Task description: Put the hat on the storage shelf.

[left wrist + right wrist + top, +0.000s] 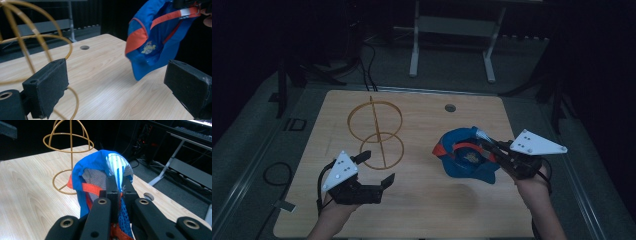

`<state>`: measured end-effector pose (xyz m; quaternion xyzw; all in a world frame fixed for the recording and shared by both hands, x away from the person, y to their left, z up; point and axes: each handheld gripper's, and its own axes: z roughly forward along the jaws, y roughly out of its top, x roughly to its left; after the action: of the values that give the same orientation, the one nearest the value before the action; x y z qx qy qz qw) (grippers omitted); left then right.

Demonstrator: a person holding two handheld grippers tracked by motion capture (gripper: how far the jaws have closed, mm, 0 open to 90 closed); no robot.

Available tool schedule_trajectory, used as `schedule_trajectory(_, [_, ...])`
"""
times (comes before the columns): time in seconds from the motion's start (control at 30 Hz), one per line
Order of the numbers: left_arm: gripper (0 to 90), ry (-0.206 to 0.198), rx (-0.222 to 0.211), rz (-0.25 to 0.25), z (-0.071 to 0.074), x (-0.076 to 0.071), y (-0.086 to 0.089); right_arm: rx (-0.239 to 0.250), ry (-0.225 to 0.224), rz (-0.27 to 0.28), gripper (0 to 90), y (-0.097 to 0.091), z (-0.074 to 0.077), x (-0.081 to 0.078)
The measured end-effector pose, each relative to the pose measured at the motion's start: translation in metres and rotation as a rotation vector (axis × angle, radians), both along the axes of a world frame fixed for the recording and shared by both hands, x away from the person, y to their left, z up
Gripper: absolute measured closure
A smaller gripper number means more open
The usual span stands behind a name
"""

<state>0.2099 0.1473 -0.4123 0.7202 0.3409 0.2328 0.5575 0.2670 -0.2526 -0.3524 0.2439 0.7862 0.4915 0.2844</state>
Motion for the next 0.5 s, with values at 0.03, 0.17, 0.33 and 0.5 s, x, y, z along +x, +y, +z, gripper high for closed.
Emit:
schedule_trajectory(0.03, [5.8, 0.000, 0.004, -0.009, 0.002, 0.002, -0.004, 0.002, 0.000, 0.001, 87.6, 0.000, 0.000, 0.000])
schedule_trajectory(0.17, [6.4, -0.001, 0.023, -0.033, 0.008, 0.011, -0.018, 0.013, 0.006, 0.010, 87.6, 0.001, 0.001, 0.000])
schedule_trajectory(0.33, [7.0, -0.002, 0.037, -0.056, 0.011, 0.022, -0.037, 0.012, -0.001, 0.029, 87.6, 0.005, 0.003, -0.005])
schedule_trajectory(0.5, [7.0, -0.001, 0.049, -0.091, 0.017, 0.033, -0.056, 0.002, -0.001, 0.046, 87.7, 0.011, 0.003, -0.008])
